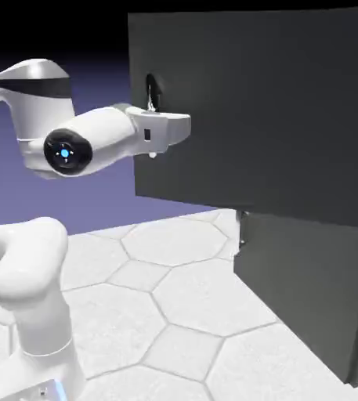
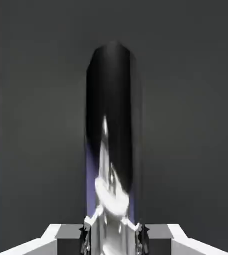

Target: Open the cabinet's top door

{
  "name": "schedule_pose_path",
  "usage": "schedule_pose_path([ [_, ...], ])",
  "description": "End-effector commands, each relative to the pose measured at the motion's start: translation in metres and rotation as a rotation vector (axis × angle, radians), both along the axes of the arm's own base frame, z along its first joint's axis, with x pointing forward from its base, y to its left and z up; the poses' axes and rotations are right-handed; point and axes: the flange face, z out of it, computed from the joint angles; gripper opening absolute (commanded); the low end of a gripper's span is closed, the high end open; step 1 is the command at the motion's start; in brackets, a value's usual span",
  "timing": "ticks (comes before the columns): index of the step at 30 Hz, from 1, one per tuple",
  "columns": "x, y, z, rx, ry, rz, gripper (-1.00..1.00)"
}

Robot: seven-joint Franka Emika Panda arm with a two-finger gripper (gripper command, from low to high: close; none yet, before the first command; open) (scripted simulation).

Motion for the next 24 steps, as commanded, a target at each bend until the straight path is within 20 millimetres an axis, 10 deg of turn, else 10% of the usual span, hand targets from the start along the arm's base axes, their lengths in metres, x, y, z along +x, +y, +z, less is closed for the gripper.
schedule_pose_path([
  [1, -0.003, -0.008, 0.000, 0.000, 0.000, 0.017, -1.00],
  [24, -0.035, -0.239, 0.000, 0.000, 0.000, 0.517, -1.00],
])
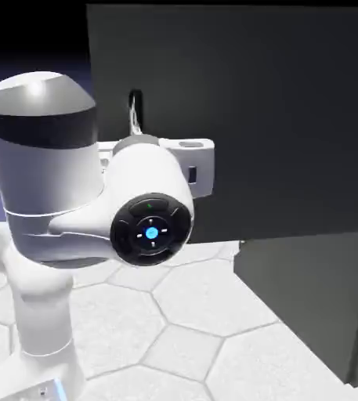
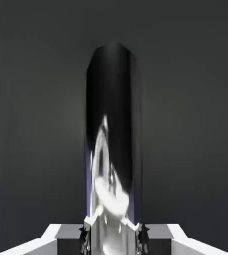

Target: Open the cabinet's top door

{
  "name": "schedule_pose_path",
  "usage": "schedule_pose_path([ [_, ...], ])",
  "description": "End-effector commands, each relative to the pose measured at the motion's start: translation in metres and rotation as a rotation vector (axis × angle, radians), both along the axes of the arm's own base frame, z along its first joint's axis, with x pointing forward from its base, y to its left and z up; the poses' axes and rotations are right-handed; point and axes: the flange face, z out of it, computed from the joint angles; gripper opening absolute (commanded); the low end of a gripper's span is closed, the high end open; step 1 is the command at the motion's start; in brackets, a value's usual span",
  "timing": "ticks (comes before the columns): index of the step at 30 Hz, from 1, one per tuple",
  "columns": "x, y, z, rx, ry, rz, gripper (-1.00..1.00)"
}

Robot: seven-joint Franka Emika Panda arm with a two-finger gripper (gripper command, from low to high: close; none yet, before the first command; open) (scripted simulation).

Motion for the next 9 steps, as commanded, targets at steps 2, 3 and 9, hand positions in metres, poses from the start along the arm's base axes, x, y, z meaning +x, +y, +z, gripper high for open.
schedule_pose_path([
  [2, 0.003, -0.018, 0.000, 0.000, 0.000, 0.038, -1.00],
  [3, 0.004, -0.027, 0.000, 0.000, 0.000, 0.057, -1.00],
  [9, 0.015, -0.075, 0.000, 0.000, 0.000, 0.162, -1.00],
])
